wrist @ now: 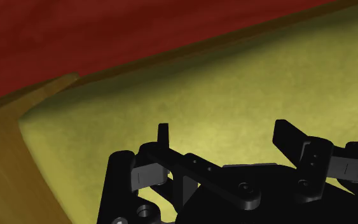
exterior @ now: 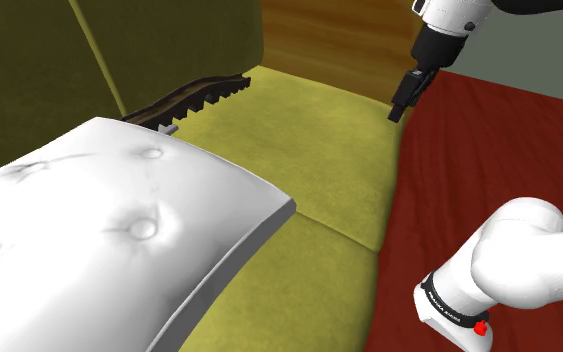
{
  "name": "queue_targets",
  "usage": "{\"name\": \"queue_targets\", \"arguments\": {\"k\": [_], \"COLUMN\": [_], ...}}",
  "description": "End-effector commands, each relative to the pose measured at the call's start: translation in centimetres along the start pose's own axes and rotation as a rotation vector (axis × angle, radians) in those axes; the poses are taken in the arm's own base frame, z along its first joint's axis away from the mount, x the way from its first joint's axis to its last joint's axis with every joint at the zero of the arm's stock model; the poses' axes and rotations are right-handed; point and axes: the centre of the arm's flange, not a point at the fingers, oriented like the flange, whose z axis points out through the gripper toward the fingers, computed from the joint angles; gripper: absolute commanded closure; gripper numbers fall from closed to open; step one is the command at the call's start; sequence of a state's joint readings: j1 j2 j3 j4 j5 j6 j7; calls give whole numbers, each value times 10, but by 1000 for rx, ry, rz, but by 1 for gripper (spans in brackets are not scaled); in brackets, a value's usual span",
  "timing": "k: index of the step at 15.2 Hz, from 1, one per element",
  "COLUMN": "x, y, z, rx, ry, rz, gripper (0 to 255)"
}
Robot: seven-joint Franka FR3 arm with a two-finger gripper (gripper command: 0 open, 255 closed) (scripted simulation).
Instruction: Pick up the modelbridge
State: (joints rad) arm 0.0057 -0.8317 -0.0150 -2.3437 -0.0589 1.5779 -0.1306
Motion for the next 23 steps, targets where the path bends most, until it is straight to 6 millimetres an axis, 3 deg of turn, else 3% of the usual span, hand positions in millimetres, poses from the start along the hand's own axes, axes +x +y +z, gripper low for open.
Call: {"name": "queue_targets", "arguments": {"k": [1,11,17,23], "x": [0,60,114,177], "y": [0,-108,-160,-199], "z": [0,-3,-7,-12], "rx": [0,53,84,116], "ry": [0,-4,-6,-8], "rz": [0,356,570,783], "gripper": [0,0,0,0]}}
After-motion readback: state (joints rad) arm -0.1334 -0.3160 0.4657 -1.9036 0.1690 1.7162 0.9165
